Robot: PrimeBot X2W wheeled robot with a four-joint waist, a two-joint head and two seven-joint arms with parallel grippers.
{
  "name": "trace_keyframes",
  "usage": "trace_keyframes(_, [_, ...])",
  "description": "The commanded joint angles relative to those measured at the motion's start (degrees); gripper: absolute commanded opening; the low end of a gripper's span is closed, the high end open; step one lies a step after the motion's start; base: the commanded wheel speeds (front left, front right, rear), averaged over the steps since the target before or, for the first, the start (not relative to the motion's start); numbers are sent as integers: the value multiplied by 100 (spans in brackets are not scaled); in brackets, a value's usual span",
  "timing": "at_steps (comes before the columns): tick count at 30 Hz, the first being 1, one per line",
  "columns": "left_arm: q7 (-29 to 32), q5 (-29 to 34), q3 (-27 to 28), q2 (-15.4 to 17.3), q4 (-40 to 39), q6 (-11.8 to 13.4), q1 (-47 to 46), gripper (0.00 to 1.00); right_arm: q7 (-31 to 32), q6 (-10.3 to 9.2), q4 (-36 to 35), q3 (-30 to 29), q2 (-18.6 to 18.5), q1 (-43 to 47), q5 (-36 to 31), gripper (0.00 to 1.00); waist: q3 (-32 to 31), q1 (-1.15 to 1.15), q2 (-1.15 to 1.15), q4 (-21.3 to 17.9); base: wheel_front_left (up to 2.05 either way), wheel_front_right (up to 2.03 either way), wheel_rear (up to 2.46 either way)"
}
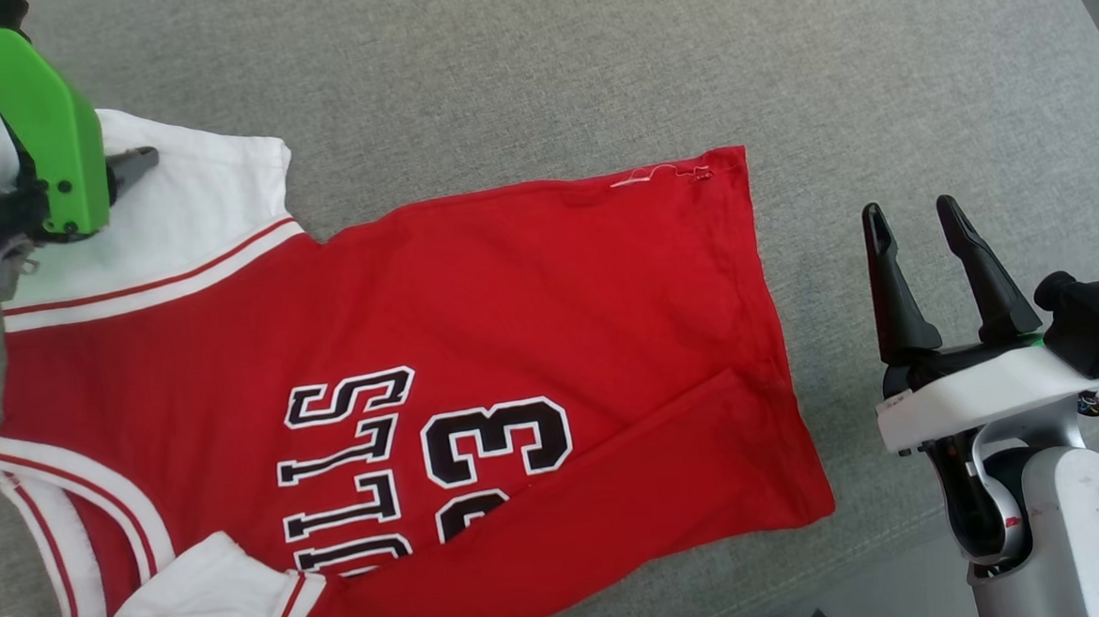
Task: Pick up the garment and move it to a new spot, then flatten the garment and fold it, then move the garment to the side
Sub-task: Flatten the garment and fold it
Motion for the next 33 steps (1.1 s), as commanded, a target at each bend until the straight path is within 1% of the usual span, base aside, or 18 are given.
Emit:
trace_keyframes(1, [74, 79, -60, 34, 104, -2, -124, 100, -53, 2, 26, 11, 28, -126, 30, 100, 197, -1, 0, -148, 0, 0, 0])
trace_keyframes(3, [229, 170, -171, 35, 265, 30, -156, 100, -47, 2, 48, 24, 29, -135, 57, 100, 233, -1, 0, -138, 0, 0, 0])
trace_keyframes(4, [391, 190, -245, -3, 353, 94, -126, 100, -50, 2, 56, 23, 30, -142, 67, 100, 237, -1, 0, -125, 0, 0, 0])
trace_keyframes(6, [875, 122, -364, -71, 501, 182, -41, 100, -39, 2, 67, 23, 31, -158, 87, 100, 245, -1, 0, -105, 0, 0, 0])
trace_keyframes(7, [1078, 66, -394, -100, 550, 186, -17, 96, -31, 2, 69, 21, 31, -174, 101, 100, 252, -1, 0, -101, 0, 0, 0])
trace_keyframes(8, [1232, 21, -423, -138, 564, 176, 1, 26, -26, 2, 66, 22, 31, -195, 121, 100, 262, -1, 0, -93, 0, 0, 0])
trace_keyframes(9, [1279, -11, -428, -168, 554, 160, 12, 0, -19, 2, 62, 22, 31, -208, 139, 100, 272, -1, 0, -86, 0, 0, 0])
trace_keyframes(11, [1349, -96, -410, -233, 555, 165, 45, 0, 20, 2, 59, 37, 31, -233, 195, 100, 283, -1, 0, -66, 0, 0, 0])
trace_keyframes(16, [1068, -21, -378, -278, 520, 205, -45, 0, 204, 2, 116, 59, -47, -344, 361, 100, 226, -1, 0, 20, 0, 0, 0])
trace_keyframes(21, [568, 70, -294, -385, 459, 183, -237, 0, 710, 2, 396, 169, -378, -627, 690, 100, 43, -1, 0, 210, 0, 0, 0])
trace_keyframes(23, [385, 90, -262, -445, 448, 167, -298, 0, 1024, 2, 578, 213, -546, -799, 822, 100, -42, -1, 0, 307, 0, 0, 0])
trace_keyframes(24, [194, 46, -209, -599, 386, 131, -353, 0, 1720, 2, 928, 302, -864, -1076, 1095, 100, -177, -1, 0, 510, 0, 0, 0])
trace_keyframes(26, [67, 61, -207, -670, 278, 123, -358, 0, 2233, 2, 1101, 389, -1077, -1251, 1300, 100, -246, -1, 0, 637, 0, 0, 0])
trace_keyframes(29, [-56, 82, -213, -723, 135, 127, -340, 0, 3004, 2, 1251, 503, -1320, -1512, 1566, 100, -321, -1, 0, 829, 0, 0, 0])
trace_keyframes(33, [-162, 83, -199, -755, -80, 155, -327, 0, 3828, 2, 1301, 712, -1474, -1839, 1767, 100, -385, -1, 0, 1054, 0, 0, 0])
